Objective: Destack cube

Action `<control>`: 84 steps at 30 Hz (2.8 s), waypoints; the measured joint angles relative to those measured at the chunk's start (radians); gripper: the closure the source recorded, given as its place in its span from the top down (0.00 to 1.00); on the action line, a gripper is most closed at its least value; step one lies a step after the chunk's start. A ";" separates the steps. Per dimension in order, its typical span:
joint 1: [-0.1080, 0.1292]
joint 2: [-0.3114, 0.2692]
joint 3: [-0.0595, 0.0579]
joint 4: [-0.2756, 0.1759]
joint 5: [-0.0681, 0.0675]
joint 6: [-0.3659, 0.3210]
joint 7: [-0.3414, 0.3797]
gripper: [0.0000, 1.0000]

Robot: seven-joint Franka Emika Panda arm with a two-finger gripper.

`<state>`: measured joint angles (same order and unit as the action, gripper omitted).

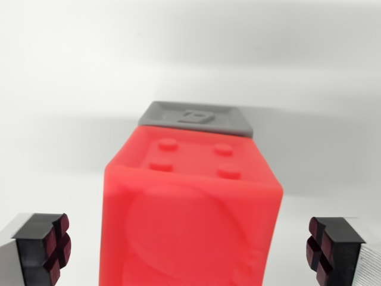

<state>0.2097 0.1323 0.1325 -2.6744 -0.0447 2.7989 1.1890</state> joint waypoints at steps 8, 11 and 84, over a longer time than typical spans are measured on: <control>0.005 0.058 -0.012 0.006 -0.027 0.051 0.019 1.00; 0.006 0.067 -0.015 0.007 -0.032 0.061 0.024 1.00; 0.007 -0.050 -0.005 -0.002 0.017 -0.040 -0.010 0.00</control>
<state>0.2165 0.0818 0.1279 -2.6765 -0.0281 2.7589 1.1786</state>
